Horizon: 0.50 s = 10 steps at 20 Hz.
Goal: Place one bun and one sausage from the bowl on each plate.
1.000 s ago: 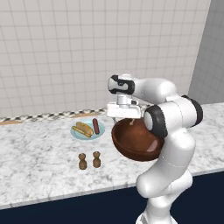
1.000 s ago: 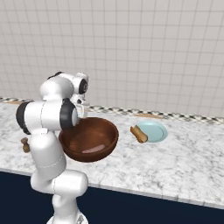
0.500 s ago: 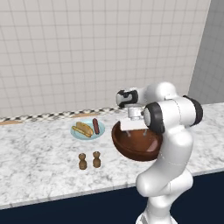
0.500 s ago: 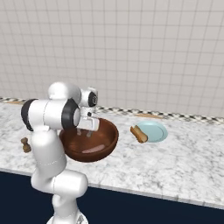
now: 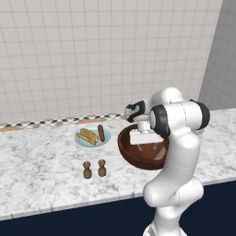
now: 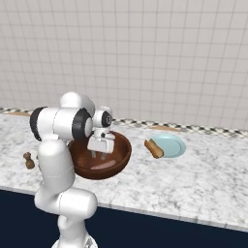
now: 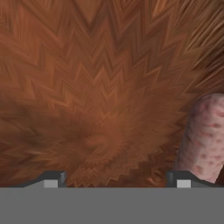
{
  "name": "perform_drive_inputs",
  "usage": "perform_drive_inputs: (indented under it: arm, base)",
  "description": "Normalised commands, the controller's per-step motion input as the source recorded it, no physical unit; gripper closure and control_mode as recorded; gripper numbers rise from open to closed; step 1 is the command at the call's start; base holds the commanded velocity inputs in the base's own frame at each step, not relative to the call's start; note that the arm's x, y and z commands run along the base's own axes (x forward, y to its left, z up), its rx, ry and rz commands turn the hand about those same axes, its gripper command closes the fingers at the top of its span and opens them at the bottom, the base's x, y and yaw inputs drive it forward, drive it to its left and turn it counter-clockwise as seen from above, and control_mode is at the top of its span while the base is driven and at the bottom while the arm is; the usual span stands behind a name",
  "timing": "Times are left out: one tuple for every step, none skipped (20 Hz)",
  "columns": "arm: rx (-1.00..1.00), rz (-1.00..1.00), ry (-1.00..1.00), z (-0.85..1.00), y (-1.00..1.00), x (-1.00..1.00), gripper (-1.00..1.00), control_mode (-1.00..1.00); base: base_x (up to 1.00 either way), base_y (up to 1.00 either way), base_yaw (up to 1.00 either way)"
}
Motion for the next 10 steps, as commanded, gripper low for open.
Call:
perform_drive_inputs:
  arm:
    - [-0.05,-0.06,0.0,-0.42,-0.46,-0.15,-1.0,-1.0]
    - [-0.04,-0.05,0.02,-0.34,-0.54,-0.21,-1.0,-1.0]
    - [-0.05,-0.03,0.05,-0.34,-0.52,-0.24,-1.0,-1.0]
    - [-0.04,-0.03,0.0,-0.27,-0.61,-0.43,-1.0,-1.0]
    - [-0.03,-0.03,0.0,-0.25,-0.64,-0.61,-1.0,-1.0]
    - [-0.02,-0.04,0.0,-0.29,-0.64,-0.56,-1.0,-1.0]
    - [-0.03,-0.04,0.0,-0.33,-0.62,-0.54,-1.0,-1.0]
    - [-0.03,-0.04,0.0,-0.36,-0.56,-0.46,-1.0,-1.0]
    - [-0.03,-0.03,0.0,-0.35,-0.57,-0.5,-1.0,-1.0]
    - [-0.03,0.0,0.0,-0.26,-0.6,-0.59,-1.0,-1.0]
  base:
    - [0.0,0.0,0.0]
    - [0.0,0.0,0.0]
    - [0.0,0.0,0.0]
    - [0.0,0.0,0.0]
    - [0.0,0.0,0.0]
    - [0.0,0.0,0.0]
    - [0.0,0.0,0.0]
    - [0.0,0.0,0.0]
    - [0.0,0.0,0.0]
    - [0.0,0.0,0.0]
